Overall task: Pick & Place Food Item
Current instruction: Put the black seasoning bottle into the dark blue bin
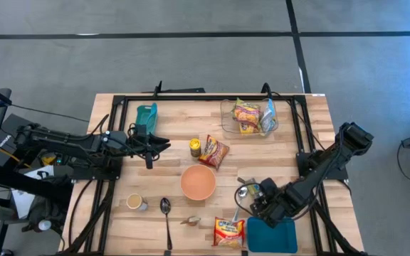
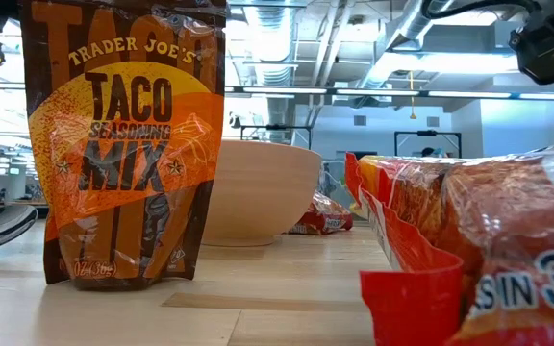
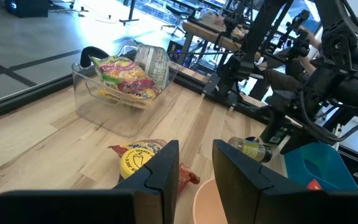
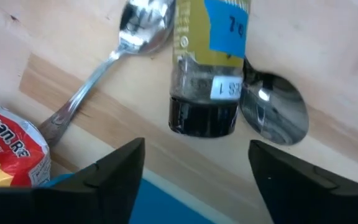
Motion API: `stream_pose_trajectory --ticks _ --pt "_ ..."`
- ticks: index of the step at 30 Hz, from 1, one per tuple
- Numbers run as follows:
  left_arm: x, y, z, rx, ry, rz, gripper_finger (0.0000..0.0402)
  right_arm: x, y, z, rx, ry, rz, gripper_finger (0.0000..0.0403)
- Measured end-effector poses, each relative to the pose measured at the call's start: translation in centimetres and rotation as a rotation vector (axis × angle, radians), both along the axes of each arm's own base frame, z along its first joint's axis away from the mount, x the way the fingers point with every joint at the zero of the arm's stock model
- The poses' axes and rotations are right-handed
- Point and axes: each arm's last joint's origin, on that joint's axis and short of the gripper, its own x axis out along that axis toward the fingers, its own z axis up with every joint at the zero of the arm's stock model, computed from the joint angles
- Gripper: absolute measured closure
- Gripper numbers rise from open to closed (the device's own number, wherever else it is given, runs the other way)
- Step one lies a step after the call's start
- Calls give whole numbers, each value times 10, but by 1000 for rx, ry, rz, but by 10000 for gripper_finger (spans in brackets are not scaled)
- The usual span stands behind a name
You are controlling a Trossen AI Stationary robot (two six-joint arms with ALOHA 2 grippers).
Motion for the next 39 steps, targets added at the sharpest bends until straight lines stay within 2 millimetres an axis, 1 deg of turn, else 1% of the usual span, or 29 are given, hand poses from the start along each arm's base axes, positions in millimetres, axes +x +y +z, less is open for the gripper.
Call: stream_pose_trajectory --ticks 4,14,16,20,23,32,39 --pt "0 0 0 0 0 0 309 5 -6 0 -39 -26 -12 102" --pt "0 0 0 0 0 0 309 15 -19 0 -64 -13 18 101" --pt "0 0 0 0 0 0 309 14 -21 -4 -58 -10 13 101" --pt "0 0 0 0 0 0 309 10 -23 -20 -26 -26 10 101" --pt "0 0 0 0 0 0 309 7 -24 -29 -11 -42 3 101" --pt "0 0 0 0 0 2 309 7 -29 -32 -27 -24 2 101" --pt "0 1 0 6 -1 30 309 8 -37 -33 -51 7 -5 101"
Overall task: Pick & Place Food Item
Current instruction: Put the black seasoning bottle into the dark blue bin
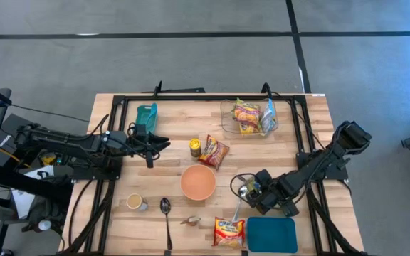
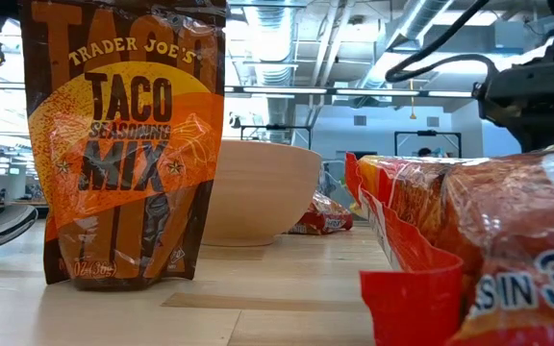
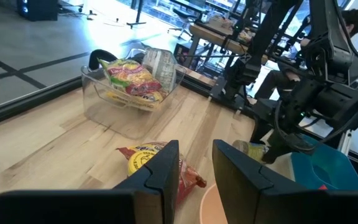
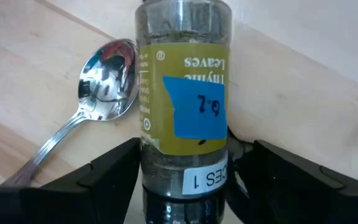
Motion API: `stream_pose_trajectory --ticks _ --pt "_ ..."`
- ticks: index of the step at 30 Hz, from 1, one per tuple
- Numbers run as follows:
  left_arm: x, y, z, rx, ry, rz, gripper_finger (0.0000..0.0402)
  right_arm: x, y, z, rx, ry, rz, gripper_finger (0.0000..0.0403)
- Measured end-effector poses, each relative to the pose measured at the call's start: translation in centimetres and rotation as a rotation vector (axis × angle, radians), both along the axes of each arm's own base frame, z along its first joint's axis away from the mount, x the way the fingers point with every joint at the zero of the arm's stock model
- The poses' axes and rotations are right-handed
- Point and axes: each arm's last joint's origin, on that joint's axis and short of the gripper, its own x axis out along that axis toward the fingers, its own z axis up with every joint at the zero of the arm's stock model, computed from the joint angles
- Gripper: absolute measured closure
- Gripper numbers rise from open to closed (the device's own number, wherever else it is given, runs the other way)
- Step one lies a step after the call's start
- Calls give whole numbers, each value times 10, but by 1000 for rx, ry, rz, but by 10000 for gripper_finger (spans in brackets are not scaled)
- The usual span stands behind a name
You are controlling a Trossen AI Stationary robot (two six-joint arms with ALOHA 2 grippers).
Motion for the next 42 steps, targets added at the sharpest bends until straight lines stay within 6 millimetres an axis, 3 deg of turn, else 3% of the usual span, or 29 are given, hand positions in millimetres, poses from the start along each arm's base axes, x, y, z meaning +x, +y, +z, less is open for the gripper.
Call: stream_pose_trajectory --ticks 7,20,42 --pt "0 0 0 2 0 10 309 -2 -11 -1 -40 78 -24 101" --pt "0 0 0 3 0 15 309 9 -20 -1 -49 79 173 101" --pt "0 1 0 4 0 23 309 9 -19 -1 -8 110 284 101"
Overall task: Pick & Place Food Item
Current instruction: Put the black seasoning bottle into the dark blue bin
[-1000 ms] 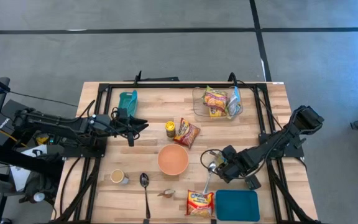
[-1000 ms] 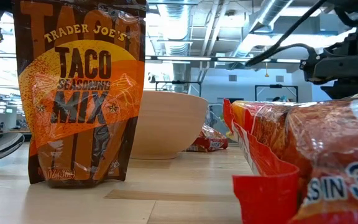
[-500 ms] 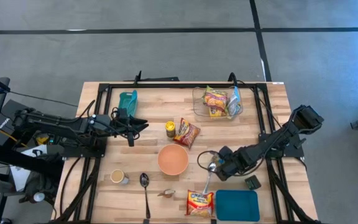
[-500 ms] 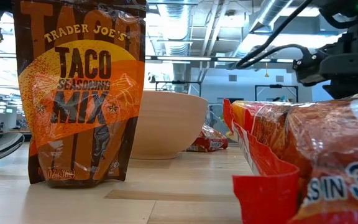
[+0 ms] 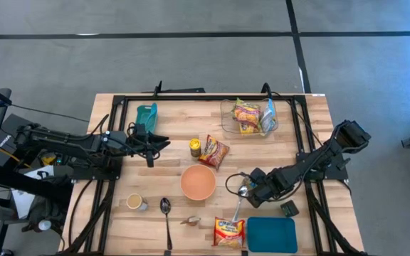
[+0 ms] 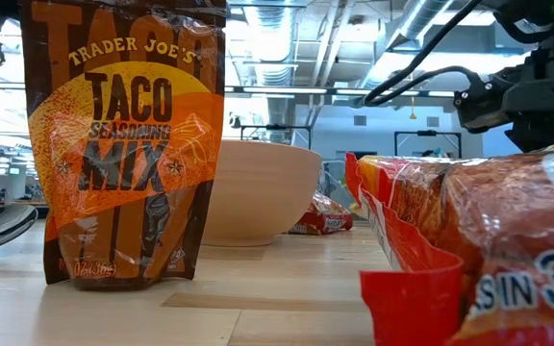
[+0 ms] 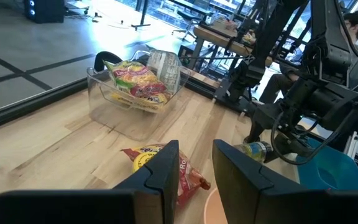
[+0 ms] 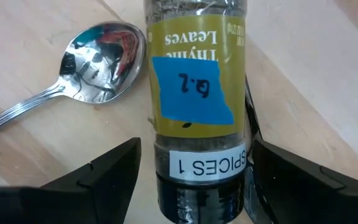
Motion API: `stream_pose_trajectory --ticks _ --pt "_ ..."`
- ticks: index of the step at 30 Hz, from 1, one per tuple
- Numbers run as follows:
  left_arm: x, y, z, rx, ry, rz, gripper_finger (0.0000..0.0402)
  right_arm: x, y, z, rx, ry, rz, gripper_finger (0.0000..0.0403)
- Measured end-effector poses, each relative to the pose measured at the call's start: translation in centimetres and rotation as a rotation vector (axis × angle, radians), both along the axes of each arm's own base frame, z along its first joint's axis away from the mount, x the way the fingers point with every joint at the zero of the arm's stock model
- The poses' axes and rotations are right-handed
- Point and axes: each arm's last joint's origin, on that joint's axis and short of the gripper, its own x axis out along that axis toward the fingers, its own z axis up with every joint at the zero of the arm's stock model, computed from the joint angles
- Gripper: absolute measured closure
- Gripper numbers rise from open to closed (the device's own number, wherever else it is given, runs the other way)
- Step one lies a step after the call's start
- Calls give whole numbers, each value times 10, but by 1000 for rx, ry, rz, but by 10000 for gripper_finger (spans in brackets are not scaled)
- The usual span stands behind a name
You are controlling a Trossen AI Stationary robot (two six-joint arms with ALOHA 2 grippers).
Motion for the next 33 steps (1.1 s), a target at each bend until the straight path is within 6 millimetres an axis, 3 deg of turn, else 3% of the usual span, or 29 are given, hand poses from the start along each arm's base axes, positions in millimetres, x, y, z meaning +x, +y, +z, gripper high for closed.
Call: stream_pose_trajectory --ticks 12,27,33 --pt "0 0 0 0 -1 0 309 -2 -1 0 -6 17 0 106" --pt "0 0 0 0 0 -1 309 -1 -1 0 -4 14 -3 205" --pt "0 0 0 -1 0 -1 309 -1 -1 0 -3 13 -3 190"
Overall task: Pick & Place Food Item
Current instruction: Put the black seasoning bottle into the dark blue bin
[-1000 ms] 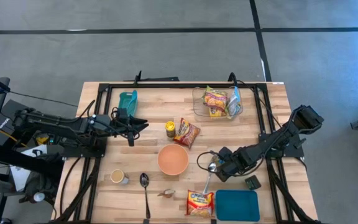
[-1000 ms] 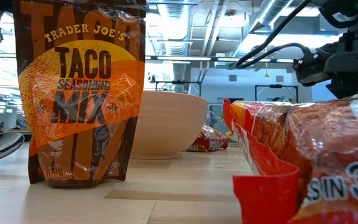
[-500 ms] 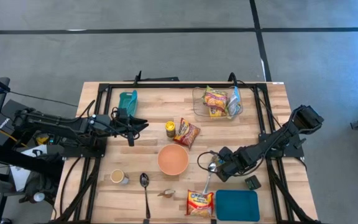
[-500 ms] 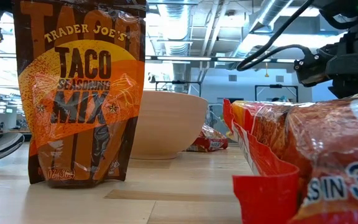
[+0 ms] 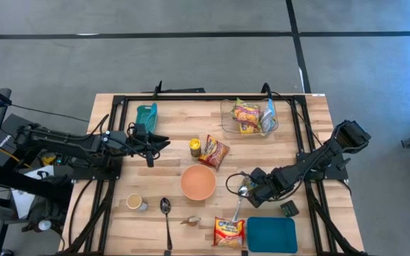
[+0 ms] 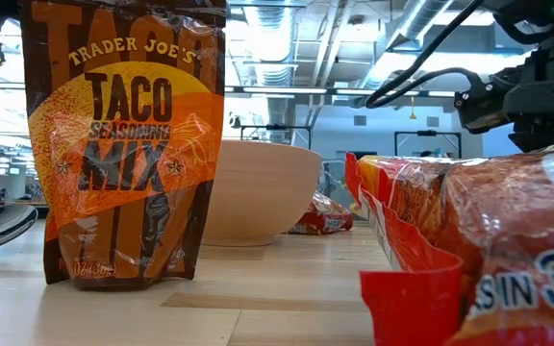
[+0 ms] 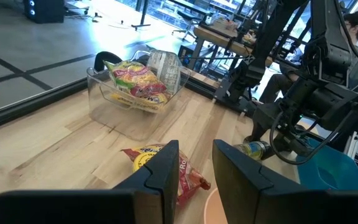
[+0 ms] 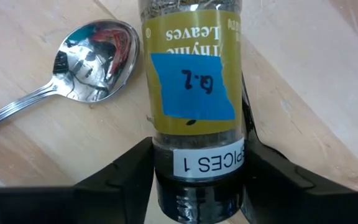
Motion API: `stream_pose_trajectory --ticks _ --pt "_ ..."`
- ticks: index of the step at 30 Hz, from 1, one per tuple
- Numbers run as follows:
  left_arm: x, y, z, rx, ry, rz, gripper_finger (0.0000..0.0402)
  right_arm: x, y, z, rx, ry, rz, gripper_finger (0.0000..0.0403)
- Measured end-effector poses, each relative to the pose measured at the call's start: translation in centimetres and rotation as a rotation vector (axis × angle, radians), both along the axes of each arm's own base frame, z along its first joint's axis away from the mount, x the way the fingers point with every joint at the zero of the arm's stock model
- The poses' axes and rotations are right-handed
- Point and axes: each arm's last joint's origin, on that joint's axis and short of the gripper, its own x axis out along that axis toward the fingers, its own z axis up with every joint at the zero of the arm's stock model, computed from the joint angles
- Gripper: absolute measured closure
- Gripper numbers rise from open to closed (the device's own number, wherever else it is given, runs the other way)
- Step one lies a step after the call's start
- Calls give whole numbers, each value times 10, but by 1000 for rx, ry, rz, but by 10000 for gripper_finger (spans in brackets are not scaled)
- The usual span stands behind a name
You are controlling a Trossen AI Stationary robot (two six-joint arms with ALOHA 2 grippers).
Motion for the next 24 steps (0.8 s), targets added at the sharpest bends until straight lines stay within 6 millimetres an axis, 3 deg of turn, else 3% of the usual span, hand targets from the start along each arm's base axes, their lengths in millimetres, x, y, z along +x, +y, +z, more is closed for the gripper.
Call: stream_pose_trajectory --ticks 8,24 --pt "0 0 0 0 1 0 309 0 0 0 1 -2 0 210" --pt "0 0 0 0 0 0 309 0 0 0 2 -4 -1 210"
